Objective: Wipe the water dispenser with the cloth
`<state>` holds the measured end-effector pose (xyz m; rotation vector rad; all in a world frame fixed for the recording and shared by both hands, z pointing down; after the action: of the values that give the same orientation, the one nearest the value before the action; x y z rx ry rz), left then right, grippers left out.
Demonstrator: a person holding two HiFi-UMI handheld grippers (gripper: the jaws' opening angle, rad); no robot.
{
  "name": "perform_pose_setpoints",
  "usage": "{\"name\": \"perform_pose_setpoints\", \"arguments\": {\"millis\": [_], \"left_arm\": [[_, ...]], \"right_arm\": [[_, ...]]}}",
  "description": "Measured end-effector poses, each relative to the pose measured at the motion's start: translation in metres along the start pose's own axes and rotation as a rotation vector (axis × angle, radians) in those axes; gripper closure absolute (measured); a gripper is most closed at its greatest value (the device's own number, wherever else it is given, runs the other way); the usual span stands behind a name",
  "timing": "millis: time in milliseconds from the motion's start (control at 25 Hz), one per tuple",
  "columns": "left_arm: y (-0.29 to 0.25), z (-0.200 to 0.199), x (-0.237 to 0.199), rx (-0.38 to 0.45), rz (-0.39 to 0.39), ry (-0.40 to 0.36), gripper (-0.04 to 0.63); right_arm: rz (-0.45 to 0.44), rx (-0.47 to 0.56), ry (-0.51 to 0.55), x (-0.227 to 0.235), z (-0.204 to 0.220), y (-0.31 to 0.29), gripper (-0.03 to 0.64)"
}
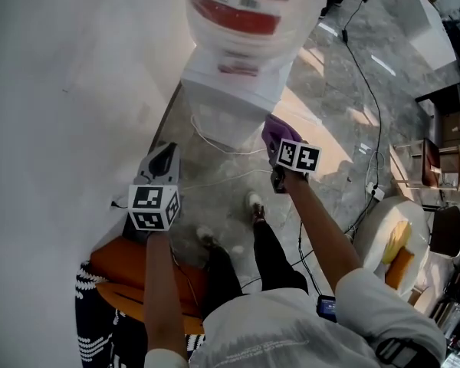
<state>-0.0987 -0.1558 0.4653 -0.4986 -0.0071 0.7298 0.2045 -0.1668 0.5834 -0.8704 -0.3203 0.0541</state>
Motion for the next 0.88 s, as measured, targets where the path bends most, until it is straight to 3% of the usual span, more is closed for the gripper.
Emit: {"name": "perform_pose_setpoints", "arguments": {"millis": [480,880], "left_arm": [[0.004,0.049,-0.035,-0.046,-0.030,0.058,0.571],[-0.027,0.103,-0.079,-0.083,-0.057,0.136,0.571]], "right_arm": [[-0.189,-0.005,0.213,-0.095,0.053,-0.037,0.549],[-0.225,-0.044,0.288,-0.157,0.066,-0.138,0.549]]}}
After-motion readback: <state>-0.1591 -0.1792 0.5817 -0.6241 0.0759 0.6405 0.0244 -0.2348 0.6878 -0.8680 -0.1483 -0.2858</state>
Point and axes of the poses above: the fingertips, and each gripper's own axes: y backward along the fingers, x to its right, z out of its underside, the point moved 3 cm from there along y, backward along the fingers, and after that the axes turned 9 degrees about z, right-handed, at the moved point
